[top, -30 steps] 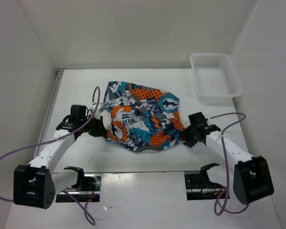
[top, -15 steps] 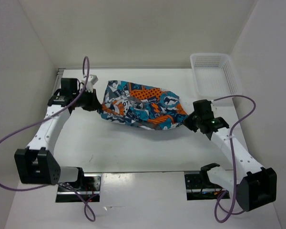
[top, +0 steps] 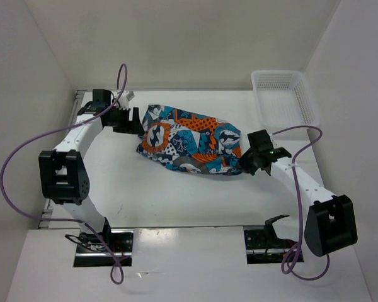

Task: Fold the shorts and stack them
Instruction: Flatten the shorts out

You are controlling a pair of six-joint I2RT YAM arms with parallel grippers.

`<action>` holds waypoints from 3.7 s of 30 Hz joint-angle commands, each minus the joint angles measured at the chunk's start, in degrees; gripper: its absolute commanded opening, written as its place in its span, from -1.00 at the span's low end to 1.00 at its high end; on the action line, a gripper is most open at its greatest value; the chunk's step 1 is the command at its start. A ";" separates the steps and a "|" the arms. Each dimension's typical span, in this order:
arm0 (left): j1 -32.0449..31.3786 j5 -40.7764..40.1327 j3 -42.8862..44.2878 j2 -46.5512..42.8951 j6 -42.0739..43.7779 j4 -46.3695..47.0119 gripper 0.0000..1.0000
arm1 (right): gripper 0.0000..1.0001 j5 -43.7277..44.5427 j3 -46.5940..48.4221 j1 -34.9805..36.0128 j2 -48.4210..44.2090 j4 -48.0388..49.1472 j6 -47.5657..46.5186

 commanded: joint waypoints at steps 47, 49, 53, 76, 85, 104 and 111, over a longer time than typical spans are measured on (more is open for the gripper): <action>-1.11 1.96 -33.11 -4.20 0.40 35.09 0.52 | -1.00 -1.49 -0.01 -0.24 -1.60 3.99 -2.14; -0.49 1.96 -33.11 -3.59 0.40 35.09 0.52 | -1.00 -1.49 -0.02 -0.24 -1.60 3.99 -1.62; 0.30 2.48 -33.11 -1.83 0.40 36.75 0.55 | -1.00 -1.49 -0.54 -0.24 -2.21 3.99 -1.61; 1.53 -4.54 -33.12 -17.82 0.40 46.88 0.87 | -1.00 -3.08 -0.02 -0.24 -1.16 3.99 -2.66; 4.34 -9.99 -37.75 -22.92 0.40 53.08 0.87 | -1.00 -3.08 -0.02 -0.24 -1.16 3.99 -3.81; 4.34 -8.94 -39.53 -23.97 0.40 70.62 0.87 | -1.00 -3.60 1.04 -0.24 0.95 3.99 -7.59; 4.34 -11.83 -20.47 -22.83 0.40 38.44 0.87 | -1.00 -3.60 1.04 -0.24 2.09 4.51 -8.12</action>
